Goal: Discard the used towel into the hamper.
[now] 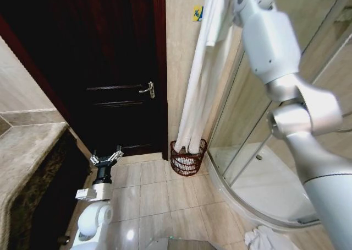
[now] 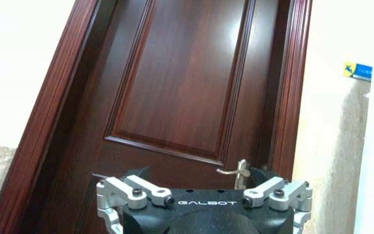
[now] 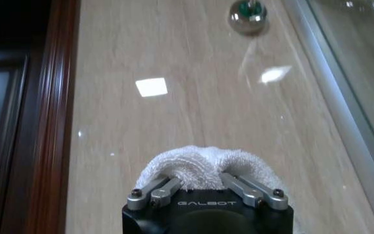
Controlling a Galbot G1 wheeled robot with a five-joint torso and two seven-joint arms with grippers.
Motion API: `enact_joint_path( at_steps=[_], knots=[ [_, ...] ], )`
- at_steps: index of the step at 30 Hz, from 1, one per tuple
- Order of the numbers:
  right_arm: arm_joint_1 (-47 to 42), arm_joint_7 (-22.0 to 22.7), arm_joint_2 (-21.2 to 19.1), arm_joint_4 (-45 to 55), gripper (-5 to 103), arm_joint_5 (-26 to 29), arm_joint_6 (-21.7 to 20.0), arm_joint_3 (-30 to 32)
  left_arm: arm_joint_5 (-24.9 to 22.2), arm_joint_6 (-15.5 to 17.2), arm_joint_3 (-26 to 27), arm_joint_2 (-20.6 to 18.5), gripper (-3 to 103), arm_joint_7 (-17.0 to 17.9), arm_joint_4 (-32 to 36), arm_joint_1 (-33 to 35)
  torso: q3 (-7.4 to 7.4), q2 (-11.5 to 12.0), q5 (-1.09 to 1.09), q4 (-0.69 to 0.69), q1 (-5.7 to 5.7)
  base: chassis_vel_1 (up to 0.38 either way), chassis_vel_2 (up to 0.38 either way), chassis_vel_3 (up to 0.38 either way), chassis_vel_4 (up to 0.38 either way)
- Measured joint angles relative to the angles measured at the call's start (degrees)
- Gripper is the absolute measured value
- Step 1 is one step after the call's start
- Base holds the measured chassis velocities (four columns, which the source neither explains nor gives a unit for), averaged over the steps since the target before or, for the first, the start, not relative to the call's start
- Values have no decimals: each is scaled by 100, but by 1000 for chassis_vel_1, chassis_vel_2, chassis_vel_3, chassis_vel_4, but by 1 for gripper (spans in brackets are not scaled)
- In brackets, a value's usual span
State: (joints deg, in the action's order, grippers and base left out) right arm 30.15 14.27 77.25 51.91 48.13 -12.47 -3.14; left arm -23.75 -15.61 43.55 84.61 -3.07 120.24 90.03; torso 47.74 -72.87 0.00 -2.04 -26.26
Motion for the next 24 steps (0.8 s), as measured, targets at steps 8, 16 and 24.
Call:
enact_joint_path(
  at_steps=[8,16,24],
  knots=[
    [-551,216,-307,714,8,105,-149,-74,-75,-52,55,-27,100,-11,-33,55,0,0,1,4,0,0,0,0,0],
    [-838,390,-399,1066,8,205,-272,-127,-167,-77,131,-108,100,-55,-132,64,-52,98,-1,4,47,0,0,0,0],
    [-1243,499,-811,1529,8,429,-388,-420,-396,-68,223,-225,100,-155,-163,65,-201,377,1,5,175,0,0,0,0]
  ],
)
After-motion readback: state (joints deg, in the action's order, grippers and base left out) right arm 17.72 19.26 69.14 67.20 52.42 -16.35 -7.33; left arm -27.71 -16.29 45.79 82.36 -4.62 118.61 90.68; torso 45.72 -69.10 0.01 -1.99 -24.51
